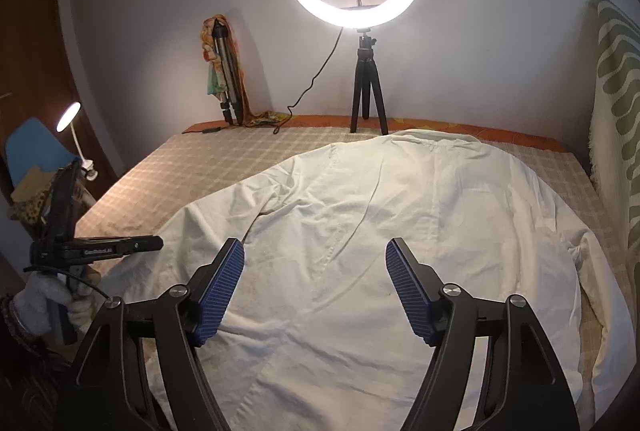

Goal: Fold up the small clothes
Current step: 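Move the left gripper to the shirt sleeve cuff and grasp it, then fold the held sleeve across the shirt back and open the left gripper, then grasp the shirt side edge with the left gripper and fold it inward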

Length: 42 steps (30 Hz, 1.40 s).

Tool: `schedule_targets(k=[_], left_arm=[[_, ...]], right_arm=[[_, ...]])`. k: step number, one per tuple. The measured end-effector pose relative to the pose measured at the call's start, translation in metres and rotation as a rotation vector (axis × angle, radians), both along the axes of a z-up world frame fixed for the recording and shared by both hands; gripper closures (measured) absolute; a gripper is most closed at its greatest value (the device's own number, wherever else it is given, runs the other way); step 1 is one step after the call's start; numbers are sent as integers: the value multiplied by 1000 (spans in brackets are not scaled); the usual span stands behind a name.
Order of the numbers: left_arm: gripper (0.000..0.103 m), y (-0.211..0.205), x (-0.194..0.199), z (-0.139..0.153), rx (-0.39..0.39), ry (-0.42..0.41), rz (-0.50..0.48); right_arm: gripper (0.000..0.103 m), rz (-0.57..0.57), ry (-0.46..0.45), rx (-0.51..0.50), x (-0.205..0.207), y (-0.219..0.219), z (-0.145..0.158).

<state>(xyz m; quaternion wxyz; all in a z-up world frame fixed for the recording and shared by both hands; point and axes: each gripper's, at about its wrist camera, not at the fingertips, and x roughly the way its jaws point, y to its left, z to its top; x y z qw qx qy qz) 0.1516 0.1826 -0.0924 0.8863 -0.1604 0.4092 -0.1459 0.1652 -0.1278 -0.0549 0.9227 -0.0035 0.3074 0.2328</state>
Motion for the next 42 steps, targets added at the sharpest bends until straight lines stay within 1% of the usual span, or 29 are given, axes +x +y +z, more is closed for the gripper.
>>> schedule_targets(k=[3, 5, 7, 9, 11, 13, 14, 16, 18, 19, 22, 24, 27, 29, 31, 33, 34, 35, 37, 38, 39, 40, 42], left_arm=[[103, -29, -6, 11, 3, -31, -75], [103, -46, -8, 14, 1, -41, -127], [103, -67, -8, 15, 19, -44, -173], [103, -85, -5, 12, 31, -32, -217], [103, -101, -1, 5, 22, -5, -254], [103, -113, 1, -1, 29, 14, -282], [101, -120, 0, -2, 35, 16, -295], [69, -130, -4, -4, 48, 27, -326], [65, -133, -12, -1, 55, 15, -341], [63, -134, -16, 2, 72, 2, -345], [63, -130, -32, 11, 114, -37, -338], [63, -121, -45, 15, 120, -57, -330], [62, -97, -63, 18, 156, -84, -274], [59, -80, -72, 13, 164, -68, -230], [58, -63, -80, 2, 153, -41, -194], [53, -53, -83, -10, 164, -5, -170], [50, -48, -82, -15, 170, 10, -150], [49, -42, -80, -19, 169, 26, -130], [46, -29, -73, -23, 170, 46, -80], [45, -23, -69, -23, 170, 46, -60], [38, -17, -64, -23, 170, 48, -42], [35, -12, -59, -24, 175, 55, -26], [37, -6, -47, -28, 187, 66, -12]], right_arm=[[41, -3, 27, 14, 3, -3, -2], [44, -7, 42, 23, 6, -6, -3], [46, -12, 57, 32, 9, -9, -4], [48, -20, 72, 44, 11, -12, -5], [48, -25, 83, 53, 13, -14, -6], [48, -31, 85, 51, 14, -15, -7], [48, -35, 85, 49, 15, -16, -7], [48, -38, 89, 49, 15, -18, -8], [48, -42, 98, 51, 16, -21, -9], [48, -44, 106, 50, 16, -22, -10], [48, -38, 126, 51, 17, -25, -15], [48, -33, 137, 46, 17, -26, -19], [48, -2, 158, 43, 15, -23, -24], [48, 27, 182, 40, 13, -17, -31], [48, 67, 218, 42, 11, -7, -40], [51, 109, 264, 58, 12, 4, -50], [54, 127, 289, 68, 13, 10, -55], [57, 137, 307, 73, 14, 14, -58], [61, 147, 326, 68, 16, 23, -63], [61, 148, 328, 66, 16, 26, -64], [61, 151, 333, 66, 17, 28, -65], [61, 154, 340, 68, 17, 31, -66], [61, 154, 347, 67, 18, 33, -69]])
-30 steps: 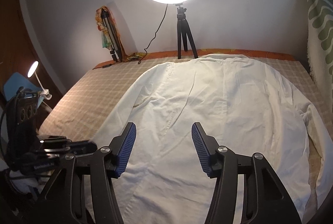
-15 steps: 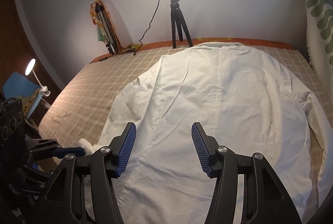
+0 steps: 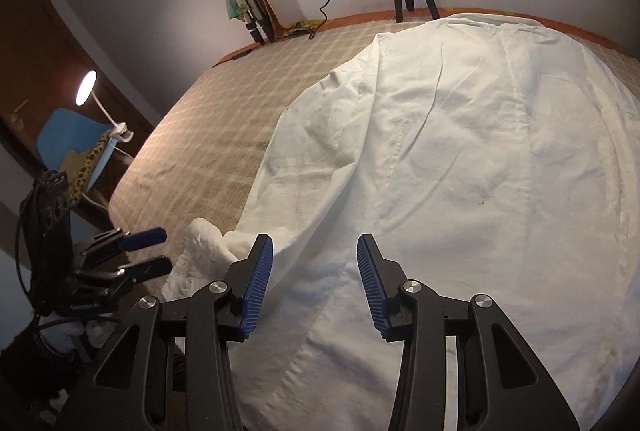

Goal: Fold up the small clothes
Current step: 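Grasp the shirt side edge with the left gripper and fold it inward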

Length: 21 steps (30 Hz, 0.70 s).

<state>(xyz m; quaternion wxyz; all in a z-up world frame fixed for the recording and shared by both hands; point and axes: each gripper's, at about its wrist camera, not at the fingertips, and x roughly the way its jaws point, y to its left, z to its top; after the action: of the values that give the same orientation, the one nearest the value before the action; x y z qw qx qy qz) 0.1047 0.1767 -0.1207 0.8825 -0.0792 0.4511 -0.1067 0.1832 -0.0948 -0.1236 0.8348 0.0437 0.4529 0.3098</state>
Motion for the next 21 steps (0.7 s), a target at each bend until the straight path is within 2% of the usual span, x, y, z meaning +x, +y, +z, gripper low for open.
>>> schedule_targets(k=[2, 4, 6, 7, 11, 15, 18, 21], left_arm=[[47, 1, 10, -8, 17, 30, 3], [74, 1, 16, -19, -5, 69, 0], [80, -1, 16, -24, 1, 62, -8], [98, -4, 15, -24, 21, 50, -26], [102, -7, 6, -15, -20, 35, -58], [102, -19, -20, 16, -43, -44, -109], [102, -40, -42, 40, -48, -100, -183], [98, -64, -64, 54, -48, -113, -285]], right_arm=[[61, 0, 1, -11, 1, 2, -2], [61, -3, -1, -19, 1, 2, -4], [61, -4, 0, -18, 2, 1, -4], [61, -6, 0, -17, 1, 0, -4], [61, -8, 2, -18, 0, -2, -3], [61, -3, -9, -20, -2, -1, 1], [61, -1, -13, -17, -3, -3, 2], [61, 0, -7, -17, -4, -5, 2]])
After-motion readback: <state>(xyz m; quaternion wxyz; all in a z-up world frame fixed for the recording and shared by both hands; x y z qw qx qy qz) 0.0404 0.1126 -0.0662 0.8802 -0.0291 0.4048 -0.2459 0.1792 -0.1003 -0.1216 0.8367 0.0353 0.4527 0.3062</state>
